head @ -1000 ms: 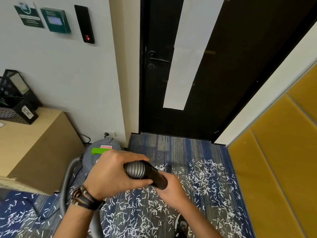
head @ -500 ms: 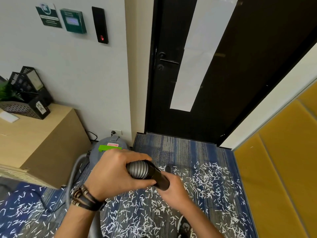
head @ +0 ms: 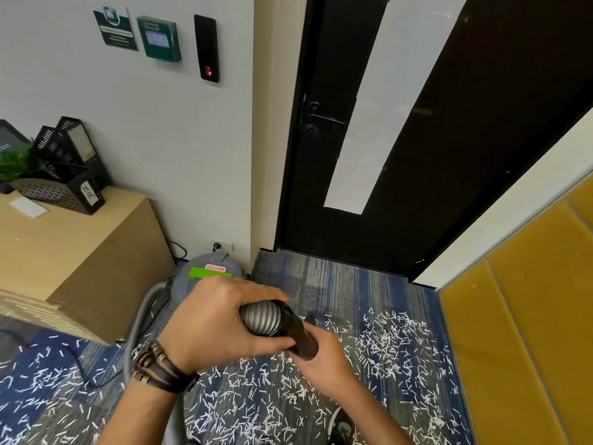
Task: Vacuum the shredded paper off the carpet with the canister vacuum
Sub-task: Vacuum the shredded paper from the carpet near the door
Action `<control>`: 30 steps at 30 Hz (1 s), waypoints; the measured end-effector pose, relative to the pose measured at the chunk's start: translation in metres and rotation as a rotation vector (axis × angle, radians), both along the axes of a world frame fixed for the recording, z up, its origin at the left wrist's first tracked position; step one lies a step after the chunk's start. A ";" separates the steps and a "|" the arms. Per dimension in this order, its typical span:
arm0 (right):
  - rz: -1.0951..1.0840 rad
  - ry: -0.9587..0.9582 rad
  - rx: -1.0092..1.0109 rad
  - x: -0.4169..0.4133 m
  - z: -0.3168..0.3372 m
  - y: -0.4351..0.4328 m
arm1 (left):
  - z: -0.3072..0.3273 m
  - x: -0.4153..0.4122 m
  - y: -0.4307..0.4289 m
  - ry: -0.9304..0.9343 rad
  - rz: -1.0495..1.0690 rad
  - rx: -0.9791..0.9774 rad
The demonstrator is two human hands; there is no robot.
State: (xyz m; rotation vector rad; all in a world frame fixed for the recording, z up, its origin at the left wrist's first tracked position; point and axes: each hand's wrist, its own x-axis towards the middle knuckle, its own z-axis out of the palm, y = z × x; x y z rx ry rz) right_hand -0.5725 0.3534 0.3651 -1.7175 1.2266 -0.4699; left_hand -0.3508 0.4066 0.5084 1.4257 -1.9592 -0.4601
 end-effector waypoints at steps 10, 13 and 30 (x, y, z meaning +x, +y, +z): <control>0.011 -0.031 -0.057 0.013 0.003 0.019 | 0.006 0.013 0.010 0.012 -0.006 -0.001; 0.009 -0.022 -0.077 0.006 0.002 0.024 | 0.002 0.014 0.011 0.030 -0.022 0.024; -0.009 -0.036 -0.028 -0.002 0.011 0.010 | 0.007 0.004 -0.001 -0.004 -0.027 -0.039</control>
